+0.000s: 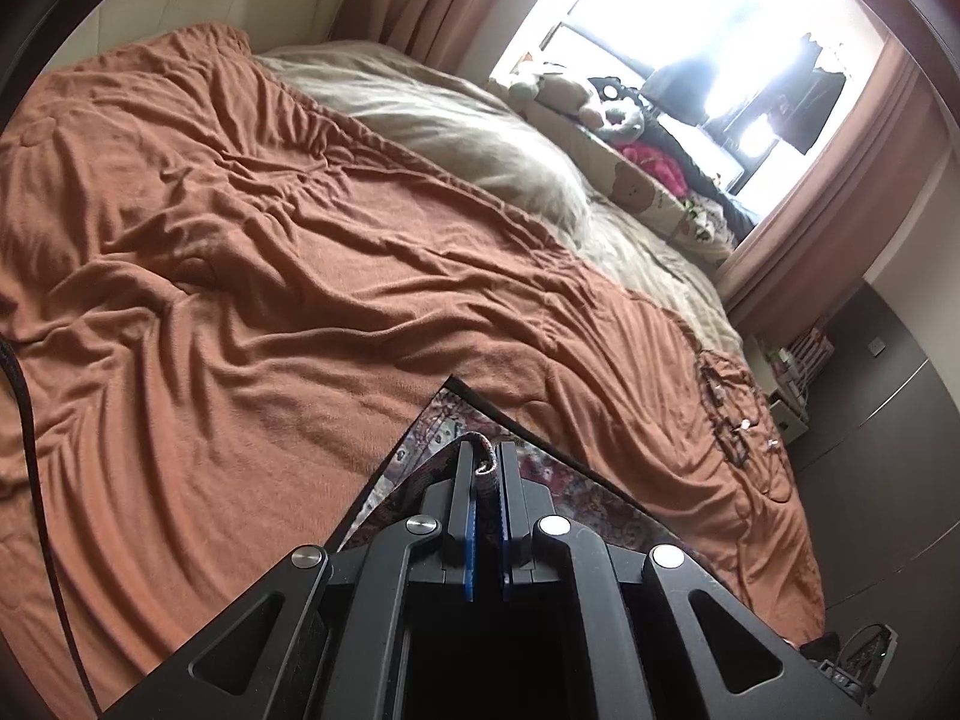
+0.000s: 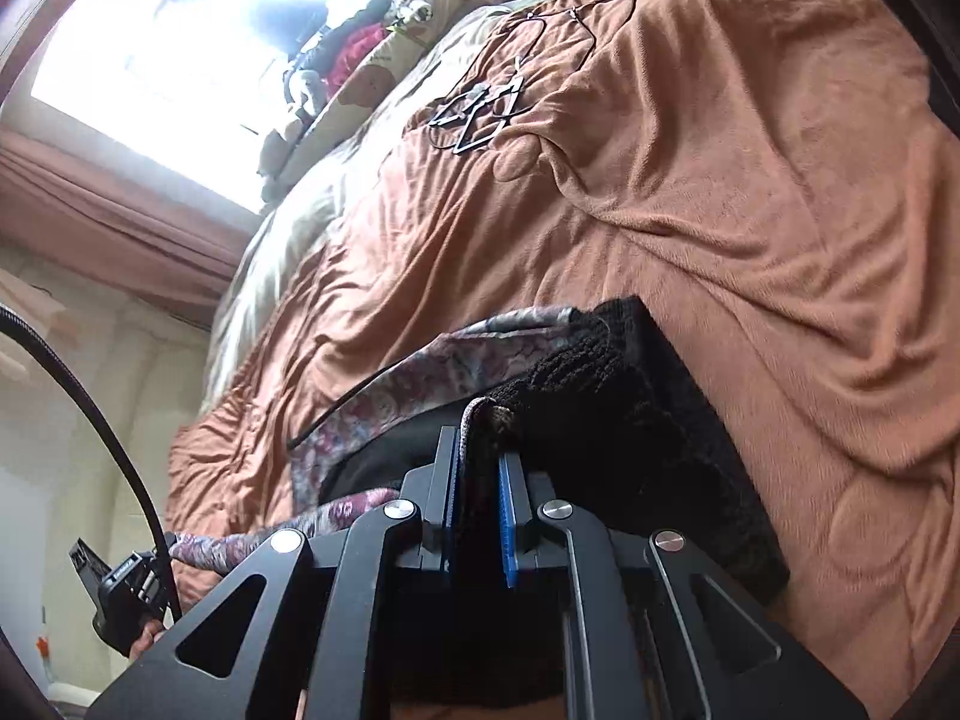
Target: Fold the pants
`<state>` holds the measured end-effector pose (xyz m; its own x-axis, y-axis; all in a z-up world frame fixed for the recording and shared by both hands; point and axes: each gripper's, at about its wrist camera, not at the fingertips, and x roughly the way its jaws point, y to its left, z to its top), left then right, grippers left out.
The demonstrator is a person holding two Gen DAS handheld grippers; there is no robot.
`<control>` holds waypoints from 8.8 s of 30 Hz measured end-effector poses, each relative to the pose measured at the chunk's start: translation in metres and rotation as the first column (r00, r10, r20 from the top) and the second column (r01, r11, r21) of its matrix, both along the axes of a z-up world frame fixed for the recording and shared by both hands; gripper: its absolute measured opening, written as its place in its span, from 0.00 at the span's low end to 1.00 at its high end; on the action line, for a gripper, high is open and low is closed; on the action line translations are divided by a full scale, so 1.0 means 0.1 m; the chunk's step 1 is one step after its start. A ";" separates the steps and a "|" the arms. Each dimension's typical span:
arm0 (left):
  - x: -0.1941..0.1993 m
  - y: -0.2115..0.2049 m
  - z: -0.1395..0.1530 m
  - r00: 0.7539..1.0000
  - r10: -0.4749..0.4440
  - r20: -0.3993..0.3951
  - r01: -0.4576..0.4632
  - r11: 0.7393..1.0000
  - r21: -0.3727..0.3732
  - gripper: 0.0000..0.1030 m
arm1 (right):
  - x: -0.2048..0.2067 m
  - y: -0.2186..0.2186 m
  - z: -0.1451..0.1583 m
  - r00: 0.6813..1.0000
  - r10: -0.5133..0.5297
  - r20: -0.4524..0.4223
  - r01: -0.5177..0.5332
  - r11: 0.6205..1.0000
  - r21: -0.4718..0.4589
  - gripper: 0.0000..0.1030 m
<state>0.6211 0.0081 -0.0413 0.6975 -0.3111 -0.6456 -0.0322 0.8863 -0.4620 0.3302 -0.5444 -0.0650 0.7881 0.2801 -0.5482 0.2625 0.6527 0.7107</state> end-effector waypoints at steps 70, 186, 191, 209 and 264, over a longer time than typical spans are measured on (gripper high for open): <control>1.56 -0.86 -1.18 0.939 -0.321 -0.126 0.330 0.733 0.595 0.06 | 0.73 0.15 0.09 0.991 0.081 -0.110 -0.128 0.832 -0.540 0.12; -1.47 0.45 -1.40 0.939 0.038 -0.341 -0.149 0.941 -0.303 0.63 | -0.32 -0.46 -0.83 0.999 0.053 0.009 -0.054 0.991 0.123 0.25; -1.38 0.36 -1.47 0.934 0.048 -0.355 -0.164 0.938 -0.305 0.63 | -0.31 -0.46 -0.83 0.998 0.056 0.007 -0.056 0.991 0.125 0.25; -1.33 0.45 -1.38 0.943 0.149 -0.298 -0.225 0.944 -0.240 0.06 | -0.28 -0.41 -0.83 0.996 0.073 0.051 -0.079 0.990 0.114 0.20; -3.72 1.47 -0.82 0.952 0.222 -0.209 -0.284 0.895 -0.343 0.04 | -1.52 0.26 -0.38 0.957 0.282 0.066 -0.278 0.958 -0.070 0.16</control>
